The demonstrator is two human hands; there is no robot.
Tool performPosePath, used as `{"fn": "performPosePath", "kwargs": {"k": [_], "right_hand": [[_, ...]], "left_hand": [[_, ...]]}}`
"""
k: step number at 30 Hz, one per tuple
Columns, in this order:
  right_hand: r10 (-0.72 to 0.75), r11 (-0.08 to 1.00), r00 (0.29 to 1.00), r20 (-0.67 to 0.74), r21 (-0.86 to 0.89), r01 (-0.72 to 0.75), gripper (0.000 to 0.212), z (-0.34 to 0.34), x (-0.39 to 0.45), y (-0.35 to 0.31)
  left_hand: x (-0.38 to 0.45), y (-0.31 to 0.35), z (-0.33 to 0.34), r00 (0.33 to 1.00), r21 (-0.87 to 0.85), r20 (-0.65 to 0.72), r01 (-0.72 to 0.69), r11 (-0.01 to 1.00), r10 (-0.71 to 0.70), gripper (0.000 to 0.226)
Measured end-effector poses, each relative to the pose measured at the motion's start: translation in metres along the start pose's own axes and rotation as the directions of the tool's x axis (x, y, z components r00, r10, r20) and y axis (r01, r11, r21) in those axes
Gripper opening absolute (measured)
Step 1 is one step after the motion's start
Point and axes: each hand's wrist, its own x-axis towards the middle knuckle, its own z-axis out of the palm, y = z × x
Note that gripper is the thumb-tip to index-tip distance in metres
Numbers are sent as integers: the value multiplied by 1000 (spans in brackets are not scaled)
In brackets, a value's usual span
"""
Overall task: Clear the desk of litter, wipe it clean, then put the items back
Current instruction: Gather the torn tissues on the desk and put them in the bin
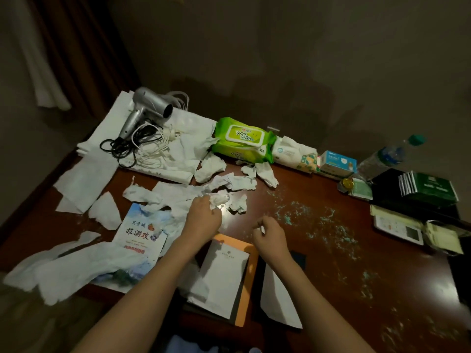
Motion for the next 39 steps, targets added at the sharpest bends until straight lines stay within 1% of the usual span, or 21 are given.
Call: {"fn": "performPosePath", "kwargs": {"k": [3, 4, 6, 9, 11, 12, 14, 15, 16, 18, 19, 22, 24, 27, 30, 33, 36, 39], "right_hand": [[-2, 1000, 1000, -10, -22, 2, 30, -3, -11, -1], [-4, 999, 1000, -12, -39, 4, 28, -6, -15, 0], [5, 998, 999, -34, -65, -8, 23, -16, -21, 2], [59, 998, 993, -106, -9, -60, 12, -40, -32, 9], [84, 996, 985, -148, 22, -81, 7, -61, -44, 14], [97, 995, 980, -173, 33, -93, 6, -73, -51, 19], [125, 992, 965, -232, 53, -116, 9, -98, -68, 33], [135, 990, 955, -264, 61, -123, 11, -112, -79, 41], [141, 990, 944, -298, 62, -128, 14, -126, -91, 51], [159, 987, 918, -364, 65, -145, 19, -157, -121, 73], [176, 984, 900, -398, 80, -157, 21, -172, -138, 86], [223, 975, 846, -483, 105, -197, 23, -214, -194, 126], [242, 970, 802, -545, 115, -215, 23, -238, -233, 156], [279, 959, 746, -604, 139, -246, 22, -267, -289, 199], [346, 934, 700, -625, 162, -318, 23, -292, -334, 239], [377, 920, 669, -641, 177, -349, 22, -310, -361, 264], [398, 913, 626, -671, 227, -338, 22, -331, -379, 289], [416, 908, 616, -670, 263, -327, 25, -351, -384, 310]], "left_hand": [[-6, 6, -1, 999, 24, 33, 8, 1000, -9, 47], [-8, 6, 0, 999, 36, 40, -22, 999, 20, 48], [-11, 10, 5, 993, 28, 34, -115, 993, 114, 39], [-20, 29, 12, 977, 5, 16, -215, 977, 215, 29], [-31, 50, 20, 960, -24, 29, -278, 960, 278, 17], [-37, 62, 26, 952, -24, 41, -302, 953, 303, 17], [-54, 89, 42, 935, -23, 63, -347, 938, 348, 30], [-63, 104, 53, 923, -28, 79, -376, 926, 377, 30], [-72, 119, 66, 909, -31, 90, -406, 913, 407, 26], [-98, 151, 96, 883, -15, 116, -457, 890, 455, 12], [-115, 166, 112, 868, -3, 140, -481, 877, 477, 8], [-172, 204, 168, 794, -27, 233, -572, 819, 562, 19], [-211, 228, 204, 748, -50, 285, -613, 788, 600, 16], [-266, 258, 249, 692, -121, 331, -643, 756, 641, 11], [-314, 284, 285, 646, -204, 400, -629, 750, 651, 10], [-344, 304, 312, 615, -213, 451, -630, 747, 647, 12], [-361, 328, 341, 605, -218, 480, -619, 755, 635, 12], [-364, 347, 366, 610, -220, 494, -601, 768, 619, 10]]}}
